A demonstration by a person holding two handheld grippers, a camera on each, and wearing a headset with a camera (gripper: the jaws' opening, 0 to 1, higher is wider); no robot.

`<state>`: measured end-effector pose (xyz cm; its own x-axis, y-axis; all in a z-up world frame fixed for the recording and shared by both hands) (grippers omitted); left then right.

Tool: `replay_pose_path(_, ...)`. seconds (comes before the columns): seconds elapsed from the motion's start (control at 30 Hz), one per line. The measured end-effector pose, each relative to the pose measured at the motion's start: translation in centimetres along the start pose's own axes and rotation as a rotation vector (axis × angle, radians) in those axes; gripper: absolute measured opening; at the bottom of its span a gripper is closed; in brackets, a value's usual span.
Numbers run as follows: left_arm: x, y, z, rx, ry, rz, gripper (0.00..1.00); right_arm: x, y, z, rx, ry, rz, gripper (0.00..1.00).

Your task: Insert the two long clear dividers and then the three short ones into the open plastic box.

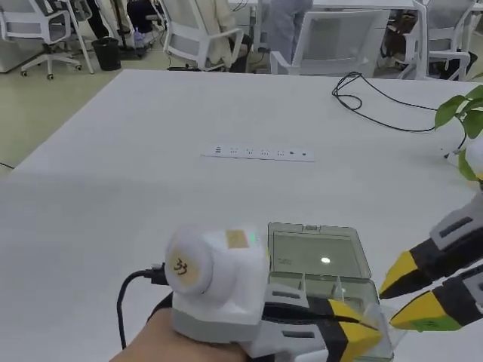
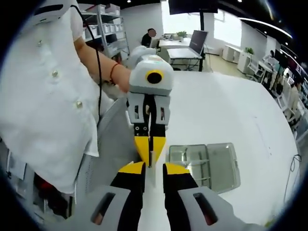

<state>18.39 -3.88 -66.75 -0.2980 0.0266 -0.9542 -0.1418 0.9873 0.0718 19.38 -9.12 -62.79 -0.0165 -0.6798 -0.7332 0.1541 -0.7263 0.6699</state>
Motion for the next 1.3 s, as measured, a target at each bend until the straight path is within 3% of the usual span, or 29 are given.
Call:
replay_pose_path(0.17,0.2,0.2,-0.3,0.025,-0.034,0.019,0.00,0.0,-0.4,0.5,-0.039,-0.004,0.000,0.10)
replay_pose_path(0.53,0.1,0.3,-1.1,0.060,-0.061,0.004,0.00,0.1,-0.9,1.3,-0.103,-0.022,-0.023,0.03)
replay_pose_path(1.3,0.9,1.1,-0.8,0.027,-0.064,0.026,0.01,0.3,-1.0,0.9,-0.083,-0.016,-0.022,0.03)
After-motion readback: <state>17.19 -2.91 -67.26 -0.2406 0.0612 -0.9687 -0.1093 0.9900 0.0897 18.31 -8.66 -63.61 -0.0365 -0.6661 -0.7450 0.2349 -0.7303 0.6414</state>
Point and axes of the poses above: the centre of the closed fingertips' face, and the gripper's own axes: y roughly backward along the fingers, z roughly to its left, x roughly out of its underside, the point moved 4 cm from there along y, roughly backward along the fingers, and after that the axes turned 6 degrees about -z, right-handed, at the moved point
